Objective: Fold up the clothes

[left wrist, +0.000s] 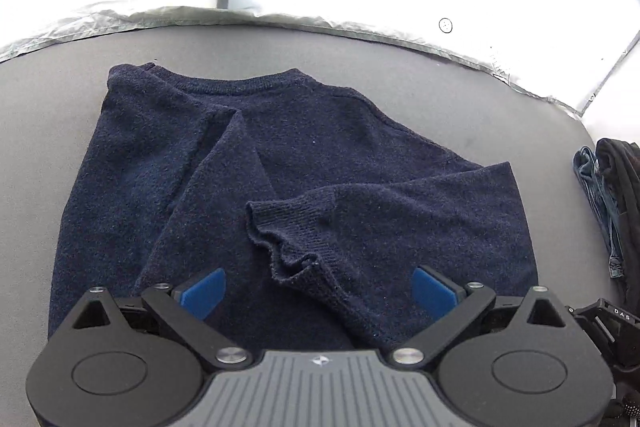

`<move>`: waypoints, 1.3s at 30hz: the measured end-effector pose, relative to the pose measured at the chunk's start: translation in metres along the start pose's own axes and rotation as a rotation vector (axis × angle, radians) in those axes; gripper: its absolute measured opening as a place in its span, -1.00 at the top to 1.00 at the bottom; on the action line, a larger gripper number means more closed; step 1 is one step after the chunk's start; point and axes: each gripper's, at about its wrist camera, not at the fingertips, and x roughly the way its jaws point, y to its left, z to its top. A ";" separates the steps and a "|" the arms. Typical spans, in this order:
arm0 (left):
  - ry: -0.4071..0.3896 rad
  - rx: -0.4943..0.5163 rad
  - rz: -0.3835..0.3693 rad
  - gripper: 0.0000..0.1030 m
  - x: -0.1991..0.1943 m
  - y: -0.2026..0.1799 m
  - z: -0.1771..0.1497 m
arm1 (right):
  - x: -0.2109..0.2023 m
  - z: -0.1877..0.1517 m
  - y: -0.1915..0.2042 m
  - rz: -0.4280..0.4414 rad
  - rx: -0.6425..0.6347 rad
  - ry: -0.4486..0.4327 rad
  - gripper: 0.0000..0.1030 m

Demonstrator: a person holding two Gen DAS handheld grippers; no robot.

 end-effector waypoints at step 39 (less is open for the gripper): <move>-0.430 -0.202 0.278 0.81 -0.161 0.136 0.055 | -0.028 -0.067 -0.029 0.074 0.169 0.007 -0.28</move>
